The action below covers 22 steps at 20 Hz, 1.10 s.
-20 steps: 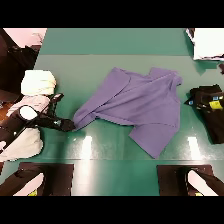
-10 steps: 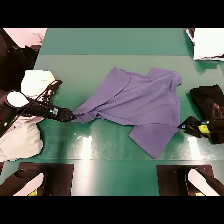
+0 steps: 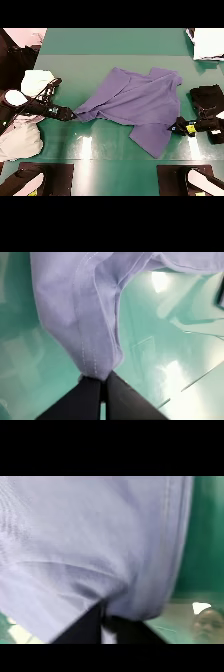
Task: Fold the shirts.
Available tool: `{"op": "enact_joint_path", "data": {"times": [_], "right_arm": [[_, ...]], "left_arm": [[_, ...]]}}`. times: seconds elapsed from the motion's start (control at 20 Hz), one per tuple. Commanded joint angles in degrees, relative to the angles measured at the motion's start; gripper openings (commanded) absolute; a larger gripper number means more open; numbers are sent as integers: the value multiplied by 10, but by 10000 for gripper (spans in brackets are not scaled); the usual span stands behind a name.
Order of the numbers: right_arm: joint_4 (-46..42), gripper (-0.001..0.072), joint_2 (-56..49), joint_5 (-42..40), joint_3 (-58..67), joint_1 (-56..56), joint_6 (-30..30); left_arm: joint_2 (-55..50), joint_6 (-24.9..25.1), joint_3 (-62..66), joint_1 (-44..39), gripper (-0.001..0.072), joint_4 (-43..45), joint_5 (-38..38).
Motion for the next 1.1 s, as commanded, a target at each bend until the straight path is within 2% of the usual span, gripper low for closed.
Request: {"op": "enact_joint_path", "data": {"times": [0.0, 0.2, 0.45, 0.8, 1.05], "right_arm": [[0, 13, 5, -11, 33, 21, -3], [1, 11, 69, 2, 178, 21, 2], [1, 11, 114, -16, 455, 21, 8], [-2, 11, 147, -66, 775, 21, 8], [-6, 11, 186, -73, 873, -9, 8]], "left_arm": [[0, -38, 7, 2, 38, -20, 4], [0, -37, 107, 54, 38, -123, 10], [0, -36, 368, 151, 38, -269, 59], [0, -31, 710, 159, 38, -279, 129], [22, -36, 784, 159, 38, -310, 130]]}}
